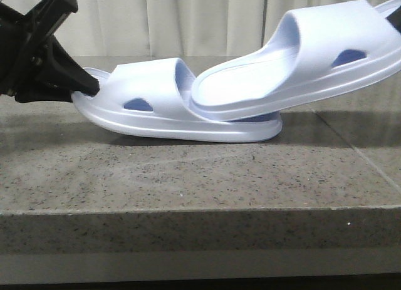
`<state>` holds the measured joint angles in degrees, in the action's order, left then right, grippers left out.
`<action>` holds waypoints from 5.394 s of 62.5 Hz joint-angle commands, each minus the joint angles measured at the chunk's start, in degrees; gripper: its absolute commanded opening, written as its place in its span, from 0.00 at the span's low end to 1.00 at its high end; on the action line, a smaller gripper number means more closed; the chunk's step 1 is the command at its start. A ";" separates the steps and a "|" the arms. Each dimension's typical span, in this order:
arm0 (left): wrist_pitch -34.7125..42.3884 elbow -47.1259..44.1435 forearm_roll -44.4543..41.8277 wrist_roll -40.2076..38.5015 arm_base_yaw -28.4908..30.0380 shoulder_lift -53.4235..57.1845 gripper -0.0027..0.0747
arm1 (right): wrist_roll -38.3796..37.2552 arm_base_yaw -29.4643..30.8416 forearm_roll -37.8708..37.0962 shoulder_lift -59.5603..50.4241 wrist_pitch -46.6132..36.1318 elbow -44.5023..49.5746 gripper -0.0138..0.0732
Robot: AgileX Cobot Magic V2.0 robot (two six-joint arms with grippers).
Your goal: Insert blue slippers together front up
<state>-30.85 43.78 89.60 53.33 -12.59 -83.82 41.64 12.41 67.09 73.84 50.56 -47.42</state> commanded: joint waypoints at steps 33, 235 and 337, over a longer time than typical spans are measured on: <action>1.30 1.31 2.69 0.61 -5.15 -0.99 0.01 | 1.00 -24.95 9.39 12.25 -12.61 -1.59 0.08; -22.95 8.25 -93.59 -53.90 9.91 47.79 0.60 | -31.92 -8.46 -52.24 -36.99 11.59 -6.00 0.72; -17.04 2.30 -91.40 -53.90 9.91 51.10 0.01 | -31.86 -8.46 -52.33 -40.91 10.60 -1.00 0.08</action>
<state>-51.98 44.85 -2.23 0.00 -2.91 -32.43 9.67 4.08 14.28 32.75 63.87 -47.19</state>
